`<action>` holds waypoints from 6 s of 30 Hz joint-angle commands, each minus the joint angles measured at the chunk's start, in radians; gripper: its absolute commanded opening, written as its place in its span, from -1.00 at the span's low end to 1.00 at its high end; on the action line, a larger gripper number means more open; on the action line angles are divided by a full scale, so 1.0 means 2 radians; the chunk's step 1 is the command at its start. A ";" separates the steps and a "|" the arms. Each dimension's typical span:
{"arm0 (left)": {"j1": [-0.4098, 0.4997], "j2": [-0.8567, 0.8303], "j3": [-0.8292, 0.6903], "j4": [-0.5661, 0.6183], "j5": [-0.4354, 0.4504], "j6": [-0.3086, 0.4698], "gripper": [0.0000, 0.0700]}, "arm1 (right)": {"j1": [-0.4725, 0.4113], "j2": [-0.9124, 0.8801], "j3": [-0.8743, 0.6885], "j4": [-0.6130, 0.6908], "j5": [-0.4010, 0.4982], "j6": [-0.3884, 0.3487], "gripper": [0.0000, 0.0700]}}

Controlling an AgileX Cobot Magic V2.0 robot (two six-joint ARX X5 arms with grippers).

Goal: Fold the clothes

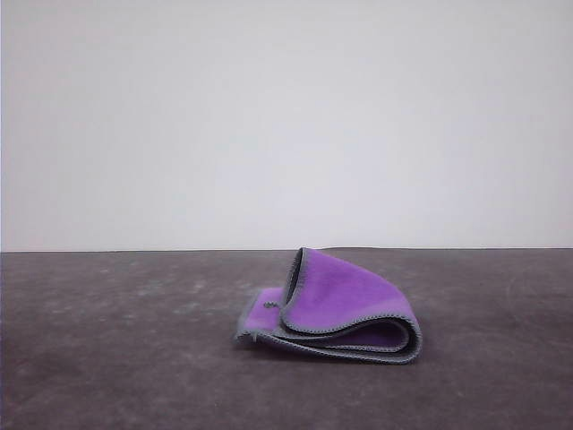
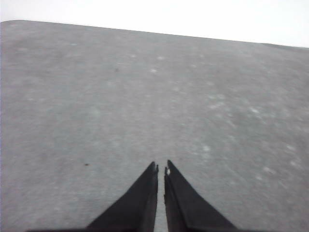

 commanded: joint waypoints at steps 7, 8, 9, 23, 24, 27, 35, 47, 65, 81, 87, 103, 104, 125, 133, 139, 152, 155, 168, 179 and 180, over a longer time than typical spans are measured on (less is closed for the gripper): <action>0.012 -0.001 -0.010 -0.004 -0.002 -0.004 -0.97 | 0.000 0.003 0.006 0.004 0.000 0.000 -1.00; 0.012 -0.001 -0.010 -0.003 -0.002 -0.004 -0.97 | 0.000 0.003 0.006 0.004 0.000 0.000 -1.00; 0.012 -0.001 -0.010 -0.004 -0.002 -0.004 -0.97 | 0.000 0.003 0.006 0.004 0.000 0.000 -1.00; 0.012 -0.001 -0.010 -0.003 -0.002 -0.004 -0.97 | 0.000 -0.018 0.006 0.013 0.001 -0.013 -1.00; 0.012 -0.001 -0.010 -0.004 -0.002 -0.004 -0.97 | 0.000 -0.027 0.005 0.021 0.001 -0.018 -1.00; 0.012 -0.001 -0.010 -0.003 -0.002 -0.004 -0.97 | 0.000 -0.066 -0.001 0.046 0.002 -0.025 -1.00; 0.012 -0.001 -0.010 -0.003 -0.002 -0.004 -0.97 | -0.002 -0.214 -0.098 0.163 0.006 -0.026 -1.00; 0.012 -0.001 -0.010 -0.003 -0.002 -0.004 -0.97 | -0.010 -0.420 -0.285 0.231 0.054 -0.030 -1.00; 0.012 -0.001 -0.010 -0.003 -0.002 -0.004 -0.97 | -0.016 -0.516 -0.382 0.238 0.111 0.004 -1.00; 0.012 -0.001 -0.010 -0.003 -0.002 -0.004 -0.97 | -0.029 -0.516 -0.382 0.240 0.130 0.022 -1.00; 0.012 -0.001 -0.010 -0.003 -0.002 -0.004 -0.97 | -0.028 -0.516 -0.385 0.249 0.132 0.021 -1.00; 0.012 -0.001 -0.010 -0.003 -0.002 -0.004 -0.97 | -0.028 -0.516 -0.385 0.264 0.133 0.016 -1.00; 0.012 -0.001 -0.010 -0.003 -0.002 -0.004 -0.97 | -0.028 -0.516 -0.385 0.264 0.133 0.016 -1.00; 0.012 -0.001 -0.010 -0.003 -0.002 -0.004 -0.97 | -0.028 -0.516 -0.385 0.264 0.133 0.016 -1.00; 0.006 -0.001 -0.010 -0.003 -0.002 -0.004 -0.97 | -0.028 -0.516 -0.385 0.264 0.133 0.016 -1.00; -0.009 -0.001 -0.010 -0.003 -0.002 -0.004 -0.97 | -0.028 -0.516 -0.385 0.264 0.133 0.016 -1.00; -0.011 -0.001 -0.025 0.038 -0.002 -0.004 -0.97 | -0.028 -0.516 -0.385 0.264 0.133 0.016 -1.00; -0.011 -0.001 -0.025 0.038 -0.002 -0.004 -0.97 | -0.028 -0.516 -0.385 0.264 0.132 0.016 -1.00; -0.011 -0.001 -0.025 0.038 -0.002 -0.004 -0.97 | -0.028 -0.516 -0.385 0.264 0.132 0.016 -1.00; -0.011 -0.001 -0.025 0.038 -0.002 -0.004 -0.97 | -0.028 -0.516 -0.385 0.264 0.132 0.016 -1.00; -0.011 -0.001 -0.025 0.038 -0.002 -0.004 -0.97 | -0.028 -0.516 -0.385 0.264 0.132 0.016 -1.00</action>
